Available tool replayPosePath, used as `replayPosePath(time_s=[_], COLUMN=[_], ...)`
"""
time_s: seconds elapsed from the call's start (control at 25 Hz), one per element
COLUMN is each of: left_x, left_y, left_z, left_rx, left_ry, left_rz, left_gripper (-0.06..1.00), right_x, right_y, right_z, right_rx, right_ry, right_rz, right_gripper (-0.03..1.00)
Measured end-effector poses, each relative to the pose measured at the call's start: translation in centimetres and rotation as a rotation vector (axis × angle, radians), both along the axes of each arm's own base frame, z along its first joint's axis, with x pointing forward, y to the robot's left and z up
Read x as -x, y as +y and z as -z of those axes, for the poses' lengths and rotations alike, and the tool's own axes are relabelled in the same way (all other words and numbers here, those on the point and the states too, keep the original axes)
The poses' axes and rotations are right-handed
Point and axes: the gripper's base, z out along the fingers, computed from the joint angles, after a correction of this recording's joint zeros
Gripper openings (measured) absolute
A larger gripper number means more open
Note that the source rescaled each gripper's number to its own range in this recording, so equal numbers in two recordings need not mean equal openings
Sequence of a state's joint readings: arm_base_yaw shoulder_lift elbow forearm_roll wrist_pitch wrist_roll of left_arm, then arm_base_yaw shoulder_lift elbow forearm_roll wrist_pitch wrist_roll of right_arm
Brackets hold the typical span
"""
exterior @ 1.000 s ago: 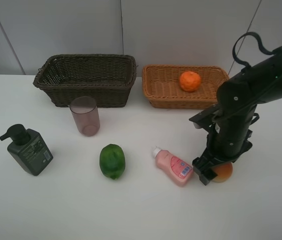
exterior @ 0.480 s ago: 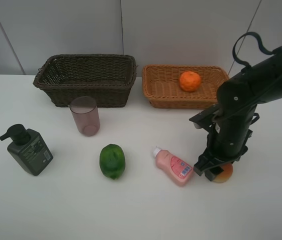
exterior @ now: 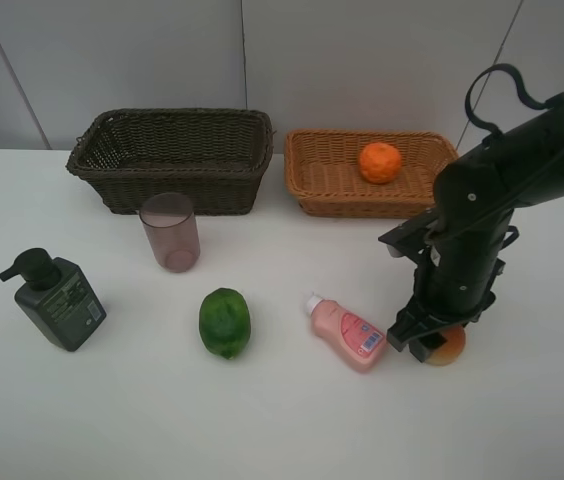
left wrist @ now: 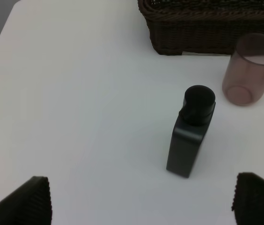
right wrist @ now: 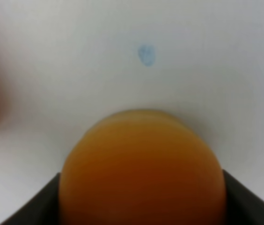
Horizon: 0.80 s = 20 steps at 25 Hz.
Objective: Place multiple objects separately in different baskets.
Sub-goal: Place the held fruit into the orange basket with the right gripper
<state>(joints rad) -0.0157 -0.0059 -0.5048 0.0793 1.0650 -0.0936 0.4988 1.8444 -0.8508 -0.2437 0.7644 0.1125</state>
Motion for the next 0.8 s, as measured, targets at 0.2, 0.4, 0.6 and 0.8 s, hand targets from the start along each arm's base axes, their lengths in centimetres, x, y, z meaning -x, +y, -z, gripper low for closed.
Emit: replayPosePath(time_s=[0.2,0.4,0.6,0.8], left_x=[0.0,0.0,0.0,0.0], left_y=[0.0,0.0,0.0,0.0], left_z=[0.0,0.0,0.0,0.0], left_rx=[0.0,0.0,0.0,0.0], left_ry=[0.0,0.0,0.0,0.0], left_rz=[0.0,0.0,0.0,0.0], left_gripper=[1.0,1.0,1.0,1.0], right_x=[0.2,0.5,0.3,-0.8], right_y=[-0.1,-0.4,-0.4,0.0], right_z=[0.0,-1.5,-4.6,-8.0], right_rx=[0.013,0.024,0.017,0.008], right_ry=[0.016,0.013,-0.027,-0.075], right_rz=[0.003,0.012,0.028,0.048], right_gripper=[0.16,0.16,0.16,0.16])
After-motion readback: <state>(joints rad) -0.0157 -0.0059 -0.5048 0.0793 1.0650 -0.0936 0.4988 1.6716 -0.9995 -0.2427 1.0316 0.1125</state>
